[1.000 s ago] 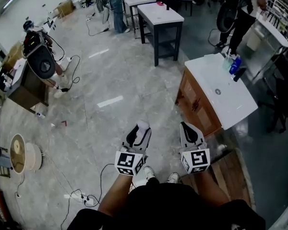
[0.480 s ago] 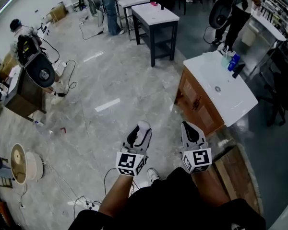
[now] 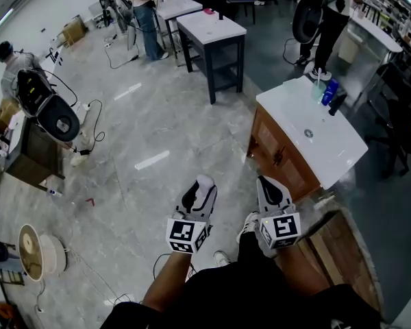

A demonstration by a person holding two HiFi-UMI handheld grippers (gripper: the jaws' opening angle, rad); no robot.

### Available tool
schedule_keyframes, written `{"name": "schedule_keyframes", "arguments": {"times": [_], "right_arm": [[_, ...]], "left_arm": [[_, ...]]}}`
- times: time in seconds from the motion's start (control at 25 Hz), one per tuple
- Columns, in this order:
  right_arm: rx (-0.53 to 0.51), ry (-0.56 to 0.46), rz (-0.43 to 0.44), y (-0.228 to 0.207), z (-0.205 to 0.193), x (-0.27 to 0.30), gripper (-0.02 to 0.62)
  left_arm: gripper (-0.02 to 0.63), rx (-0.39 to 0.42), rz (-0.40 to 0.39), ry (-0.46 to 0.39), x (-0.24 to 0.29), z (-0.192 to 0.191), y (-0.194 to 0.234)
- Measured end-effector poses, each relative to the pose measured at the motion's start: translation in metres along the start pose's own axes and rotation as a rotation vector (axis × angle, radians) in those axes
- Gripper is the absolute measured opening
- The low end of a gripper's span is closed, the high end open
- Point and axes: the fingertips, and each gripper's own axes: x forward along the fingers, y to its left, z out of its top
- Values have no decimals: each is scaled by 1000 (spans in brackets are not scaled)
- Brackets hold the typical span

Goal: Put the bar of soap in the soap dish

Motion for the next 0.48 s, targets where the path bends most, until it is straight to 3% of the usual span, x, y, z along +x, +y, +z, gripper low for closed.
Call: {"name": "schedule_keyframes", "arguments": {"times": [0.48], "right_arm": [[-45,15,10,-75,1,77,15]], "left_arm": [[202,17,-45,11,108,18,13]]}}
